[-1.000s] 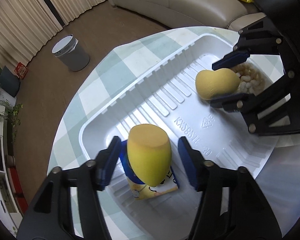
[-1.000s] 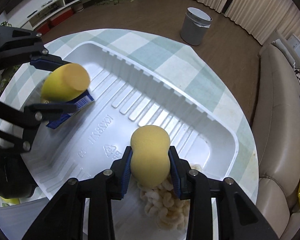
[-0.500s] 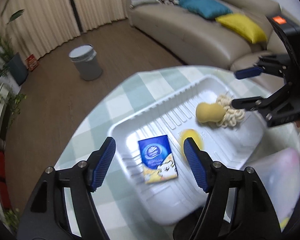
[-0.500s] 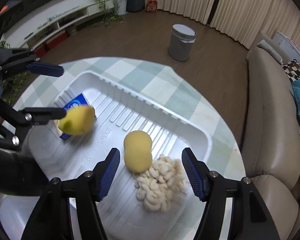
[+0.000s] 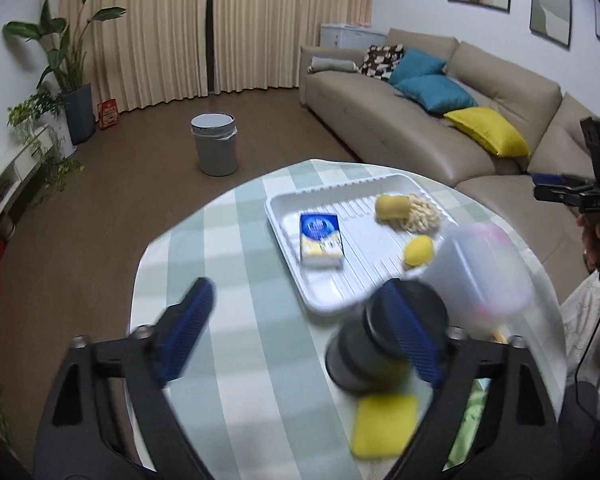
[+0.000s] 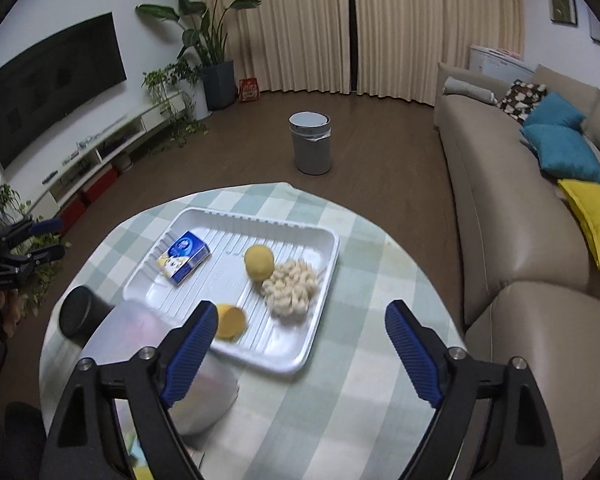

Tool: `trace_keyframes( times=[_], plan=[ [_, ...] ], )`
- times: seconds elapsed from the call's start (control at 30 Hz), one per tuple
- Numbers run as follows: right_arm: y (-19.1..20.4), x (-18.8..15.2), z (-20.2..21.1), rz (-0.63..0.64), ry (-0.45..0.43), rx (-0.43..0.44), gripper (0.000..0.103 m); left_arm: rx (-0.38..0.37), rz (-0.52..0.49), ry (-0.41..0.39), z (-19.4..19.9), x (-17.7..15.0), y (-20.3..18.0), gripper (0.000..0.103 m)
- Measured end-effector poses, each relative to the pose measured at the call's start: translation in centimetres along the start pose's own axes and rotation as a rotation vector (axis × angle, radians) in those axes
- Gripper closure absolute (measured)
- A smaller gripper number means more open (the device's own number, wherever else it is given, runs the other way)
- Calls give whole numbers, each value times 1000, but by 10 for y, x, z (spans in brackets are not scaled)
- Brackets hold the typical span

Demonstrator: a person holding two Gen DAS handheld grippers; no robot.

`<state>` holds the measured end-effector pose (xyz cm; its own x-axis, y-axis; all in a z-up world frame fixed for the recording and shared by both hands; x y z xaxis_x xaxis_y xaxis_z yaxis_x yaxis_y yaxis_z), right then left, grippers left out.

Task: Organize soft objects
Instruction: 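Withdraw both tools from the tray back over the remaining objects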

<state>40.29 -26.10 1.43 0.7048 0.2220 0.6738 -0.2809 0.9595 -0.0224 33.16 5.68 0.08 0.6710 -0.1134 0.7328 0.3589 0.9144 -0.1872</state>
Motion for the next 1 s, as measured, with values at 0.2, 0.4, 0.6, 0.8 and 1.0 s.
trace_keyframes(
  times=[0.2,0.4,0.6,0.8,1.0],
  plan=[
    [-2,-51,45,-91,-60,-11,0,-42,58,-67,35,-48,-24,0],
    [27,-108,82,-92,-132,-14,0,-98,110,-105,58,-98,-56,0],
    [72,-173,112,-98,-207,14,0,-124,81,-94,68,-159,-99,0],
    [118,-232,113,-155,-187,49,0,-177,104,38,44,-225,-134,0],
    [155,-245,105,-47,-161,10,0,-116,44,124,24,-230,-138,0]
  ],
)
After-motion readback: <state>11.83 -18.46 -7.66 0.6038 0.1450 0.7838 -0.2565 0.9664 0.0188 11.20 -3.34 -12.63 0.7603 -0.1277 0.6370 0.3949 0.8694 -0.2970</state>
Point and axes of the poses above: each gripper's, at about its wrist camera, not at the fingertips, and z roughly against the way its jaws point, y to its left, x to its top, the point moved 10 cm from there along -z, roughly the way its jaws point, and after that the axes turned 10 degrees about -x, right-handed, at the moved point
